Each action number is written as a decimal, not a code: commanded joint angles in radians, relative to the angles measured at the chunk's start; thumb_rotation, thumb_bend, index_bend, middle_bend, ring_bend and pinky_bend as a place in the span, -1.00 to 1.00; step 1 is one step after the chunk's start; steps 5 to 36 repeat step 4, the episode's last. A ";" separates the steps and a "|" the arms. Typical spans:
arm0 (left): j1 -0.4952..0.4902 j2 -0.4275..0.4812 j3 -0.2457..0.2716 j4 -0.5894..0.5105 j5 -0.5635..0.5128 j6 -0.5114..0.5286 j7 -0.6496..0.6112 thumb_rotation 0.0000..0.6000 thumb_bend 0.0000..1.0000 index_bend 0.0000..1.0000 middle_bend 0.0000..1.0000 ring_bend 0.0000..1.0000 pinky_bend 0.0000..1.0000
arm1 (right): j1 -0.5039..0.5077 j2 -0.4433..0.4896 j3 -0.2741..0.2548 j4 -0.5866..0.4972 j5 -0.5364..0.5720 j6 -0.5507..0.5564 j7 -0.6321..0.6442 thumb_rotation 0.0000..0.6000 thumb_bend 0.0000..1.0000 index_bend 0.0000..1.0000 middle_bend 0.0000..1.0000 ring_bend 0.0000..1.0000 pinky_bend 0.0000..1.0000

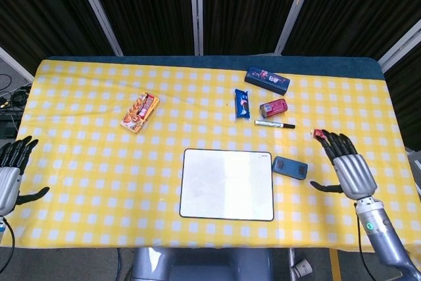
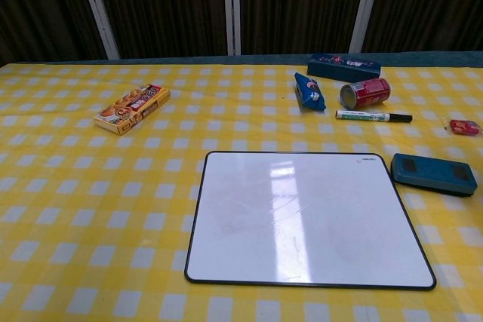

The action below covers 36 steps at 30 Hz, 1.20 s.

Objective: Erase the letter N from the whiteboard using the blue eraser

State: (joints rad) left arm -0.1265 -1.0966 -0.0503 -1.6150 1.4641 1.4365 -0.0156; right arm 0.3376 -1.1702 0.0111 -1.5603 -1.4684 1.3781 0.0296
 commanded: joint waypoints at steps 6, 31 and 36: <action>0.010 0.012 0.006 -0.009 0.015 0.018 -0.017 1.00 -1.00 -1.00 -1.00 -1.00 -1.00 | -0.100 0.000 -0.020 0.049 -0.065 0.122 -0.012 1.00 -1.00 -1.00 -1.00 -1.00 -1.00; 0.010 0.012 0.006 -0.009 0.015 0.018 -0.017 1.00 -1.00 -1.00 -1.00 -1.00 -1.00 | -0.100 0.000 -0.020 0.049 -0.065 0.122 -0.012 1.00 -1.00 -1.00 -1.00 -1.00 -1.00; 0.010 0.012 0.006 -0.009 0.015 0.018 -0.017 1.00 -1.00 -1.00 -1.00 -1.00 -1.00 | -0.100 0.000 -0.020 0.049 -0.065 0.122 -0.012 1.00 -1.00 -1.00 -1.00 -1.00 -1.00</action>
